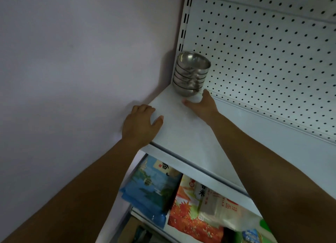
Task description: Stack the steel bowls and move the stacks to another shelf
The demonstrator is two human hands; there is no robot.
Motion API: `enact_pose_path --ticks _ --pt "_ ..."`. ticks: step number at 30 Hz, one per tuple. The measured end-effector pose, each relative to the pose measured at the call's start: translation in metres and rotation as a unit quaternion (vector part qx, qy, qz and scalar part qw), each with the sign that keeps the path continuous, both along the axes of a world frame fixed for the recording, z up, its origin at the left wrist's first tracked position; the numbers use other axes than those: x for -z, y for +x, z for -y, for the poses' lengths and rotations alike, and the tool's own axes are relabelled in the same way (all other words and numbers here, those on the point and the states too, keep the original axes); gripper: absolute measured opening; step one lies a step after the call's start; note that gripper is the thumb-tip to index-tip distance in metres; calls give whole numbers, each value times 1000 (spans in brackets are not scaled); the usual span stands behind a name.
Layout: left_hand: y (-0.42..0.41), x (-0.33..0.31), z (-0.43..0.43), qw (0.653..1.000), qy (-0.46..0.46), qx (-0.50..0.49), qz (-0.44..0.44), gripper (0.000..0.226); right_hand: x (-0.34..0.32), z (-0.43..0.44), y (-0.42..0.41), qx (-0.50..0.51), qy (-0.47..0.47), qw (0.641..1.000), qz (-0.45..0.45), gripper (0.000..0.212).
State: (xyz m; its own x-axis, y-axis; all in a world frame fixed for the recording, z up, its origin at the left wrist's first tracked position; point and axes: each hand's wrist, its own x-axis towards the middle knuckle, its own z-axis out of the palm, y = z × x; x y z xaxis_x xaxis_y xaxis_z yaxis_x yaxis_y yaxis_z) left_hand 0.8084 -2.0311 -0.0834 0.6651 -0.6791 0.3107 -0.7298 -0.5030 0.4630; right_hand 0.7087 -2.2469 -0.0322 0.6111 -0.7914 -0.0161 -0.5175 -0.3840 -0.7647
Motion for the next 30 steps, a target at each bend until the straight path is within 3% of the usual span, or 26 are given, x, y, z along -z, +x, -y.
enact_pose_path --ticks 5,9,15,22,25,30 --pt "-2 -1 -1 1000 3 -13 -24 68 6 -27 -63 -104 -91 988 -75 94" --pt "-9 -7 -2 999 13 -2 -52 62 0 -43 -111 -157 -116 978 -77 88" --pt "-84 -10 -54 994 -108 -10 -15 59 1 -82 -189 -191 -99 976 -32 76" --pt "-225 33 -160 975 -125 -158 -92 55 28 -171 -255 -291 29 955 39 56" --pt "-283 44 -215 960 -79 -234 -136 56 51 -205 -267 -358 80 930 22 60" --pt "-382 66 -310 912 -17 -354 -208 63 89 -268 -282 -475 86 874 -60 67"
